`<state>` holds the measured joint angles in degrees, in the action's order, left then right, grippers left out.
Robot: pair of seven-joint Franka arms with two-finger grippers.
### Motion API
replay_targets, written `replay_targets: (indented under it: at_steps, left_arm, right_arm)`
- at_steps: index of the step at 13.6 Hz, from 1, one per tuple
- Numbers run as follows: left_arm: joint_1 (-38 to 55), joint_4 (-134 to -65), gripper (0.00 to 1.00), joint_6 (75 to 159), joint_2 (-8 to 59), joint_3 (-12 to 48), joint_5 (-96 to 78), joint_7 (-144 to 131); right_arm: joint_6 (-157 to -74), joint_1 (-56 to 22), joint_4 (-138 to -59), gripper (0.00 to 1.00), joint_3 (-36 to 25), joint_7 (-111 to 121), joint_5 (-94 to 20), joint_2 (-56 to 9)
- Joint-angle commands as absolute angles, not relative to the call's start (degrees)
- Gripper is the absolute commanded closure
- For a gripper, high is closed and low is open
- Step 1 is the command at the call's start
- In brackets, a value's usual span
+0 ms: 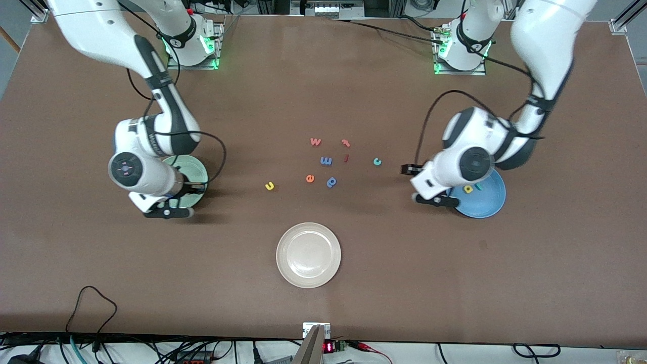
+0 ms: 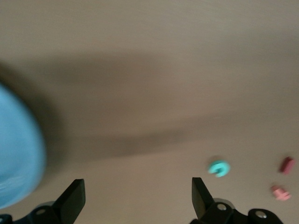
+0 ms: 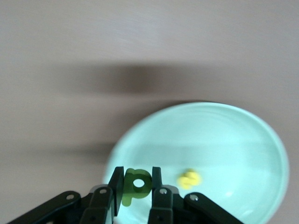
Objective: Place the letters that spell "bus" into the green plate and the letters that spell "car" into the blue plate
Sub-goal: 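Grasp a cyan letter with the left gripper while the right gripper grasps yellow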
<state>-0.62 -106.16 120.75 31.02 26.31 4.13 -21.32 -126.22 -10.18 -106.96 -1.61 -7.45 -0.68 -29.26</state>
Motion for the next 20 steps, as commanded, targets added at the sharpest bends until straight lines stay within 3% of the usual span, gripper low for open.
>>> replay_targets:
  at_steps: [1, 2, 3, 9, 12, 15, 16, 18, 20]
  left_arm:
    - [5.52, -106.0, 0.0, 124.44, 33.3, 25.93, 4.39, -23.55]
    - [7.02, -106.17, 0.0, 125.41, 33.66, 25.84, 4.74, -23.64]
    - [8.08, -106.78, 0.0, 126.03, 34.1, 25.67, 4.83, -23.64]
    - [8.44, -111.35, 0.01, 132.71, 34.54, 25.66, 9.14, -23.73]
    - [8.35, -114.69, 0.06, 138.06, 35.15, 25.66, 9.14, -23.73]
    - [8.26, -114.79, 0.22, 137.99, 35.33, 25.75, 9.14, -23.82]
    - [8.26, -114.87, 0.27, 137.9, 35.33, 25.66, 9.14, -23.73]
    - [8.35, -114.87, 0.47, 137.9, 35.51, 25.66, 9.14, -23.73]
    - [8.44, -114.87, 0.53, 137.9, 35.86, 25.58, 9.14, -23.73]
  right_arm:
    - [-125.95, -9.14, -109.33, 0.66, -0.79, -6.42, -0.53, -28.83]
    - [-126.12, -8.88, -109.42, 0.16, -0.79, -6.5, -0.61, -29.0]
    - [-126.38, -8.53, -109.68, 0.0, -0.7, -6.5, -0.88, -28.74]
    - [-129.1, -16.16, -108.2, 0.02, 0.35, -15.54, -5.18, -27.69]
    - [-129.9, -20.2, -106.53, 0.24, 0.35, -15.65, -5.45, -28.12]
    - [-129.64, -25.83, -103.54, 0.47, 0.35, -16.0, -4.66, -29.35]
    - [-129.9, -27.14, -102.93, 0.5, 0.35, -16.08, -4.66, -30.14]
    - [-130.08, -28.73, -102.13, 0.5, 0.35, -16.35, -4.83, -31.81]
    - [-131.91, -30.67, -101.87, 0.53, 0.35, -16.09, -4.31, -33.74]
